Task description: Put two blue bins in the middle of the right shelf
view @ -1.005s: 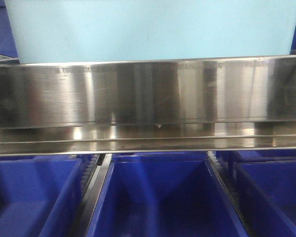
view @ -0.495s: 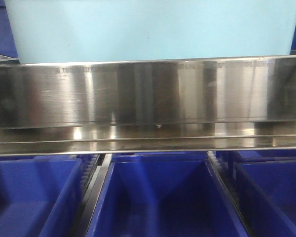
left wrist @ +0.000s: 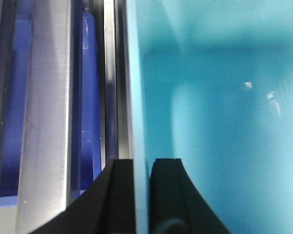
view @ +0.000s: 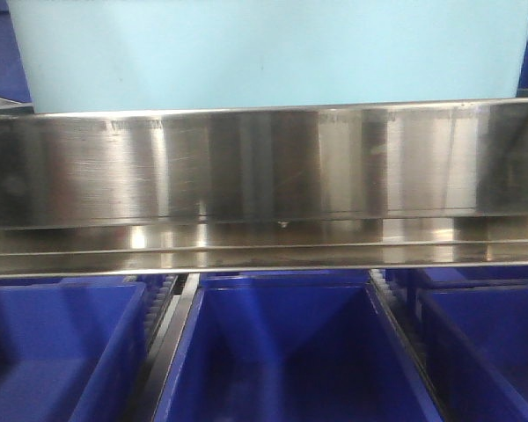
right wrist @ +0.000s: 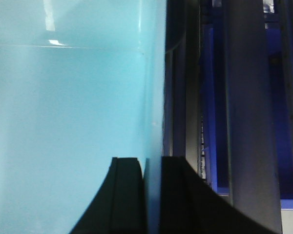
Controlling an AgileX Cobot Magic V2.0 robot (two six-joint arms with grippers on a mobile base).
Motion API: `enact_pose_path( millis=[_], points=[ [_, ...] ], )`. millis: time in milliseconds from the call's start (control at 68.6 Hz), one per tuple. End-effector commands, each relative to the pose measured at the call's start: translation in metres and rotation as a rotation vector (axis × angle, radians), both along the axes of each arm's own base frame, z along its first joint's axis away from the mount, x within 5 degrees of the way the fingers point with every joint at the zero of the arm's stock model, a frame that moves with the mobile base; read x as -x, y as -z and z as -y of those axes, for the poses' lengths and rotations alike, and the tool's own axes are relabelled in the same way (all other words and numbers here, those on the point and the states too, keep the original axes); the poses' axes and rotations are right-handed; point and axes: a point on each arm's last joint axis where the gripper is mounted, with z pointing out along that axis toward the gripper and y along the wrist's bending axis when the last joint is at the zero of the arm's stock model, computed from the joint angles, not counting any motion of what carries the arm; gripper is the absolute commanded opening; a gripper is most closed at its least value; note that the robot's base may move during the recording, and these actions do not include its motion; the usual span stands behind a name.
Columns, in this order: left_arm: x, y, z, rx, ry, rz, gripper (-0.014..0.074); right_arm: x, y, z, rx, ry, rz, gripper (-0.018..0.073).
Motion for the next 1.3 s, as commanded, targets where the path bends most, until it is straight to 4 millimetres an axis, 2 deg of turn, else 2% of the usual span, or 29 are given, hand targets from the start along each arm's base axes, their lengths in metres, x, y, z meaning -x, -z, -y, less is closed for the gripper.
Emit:
enact_pose_path(
  millis=[0, 612, 918, 1122, 1282],
  points=[
    [0.001, -0.003, 0.002, 0.018, 0.006, 0.009, -0.0111, 0.001, -0.002, 0.001, 0.008, -0.008, 0.018, -0.0162],
    [0.0, -0.001, 0.003, 0.02, -0.007, 0.004, -0.0111, 0.0, -0.003, 0.0, -0.005, -0.002, 0.016, -0.0162],
    [0.031, -0.042, 0.003, 0.039, 0.014, 0.124, -0.0111, 0.028, -0.034, -0.004, -0.041, -0.011, 0.103, -0.0162],
    [0.044, -0.07, -0.001, 0.065, 0.018, 0.213, -0.0111, 0.043, -0.054, -0.001, -0.044, -0.014, 0.171, -0.0162],
    [0.049, -0.094, -0.004, 0.094, 0.015, 0.29, -0.0111, 0.052, -0.086, 0.004, -0.082, -0.011, 0.273, -0.0162]
  ],
)
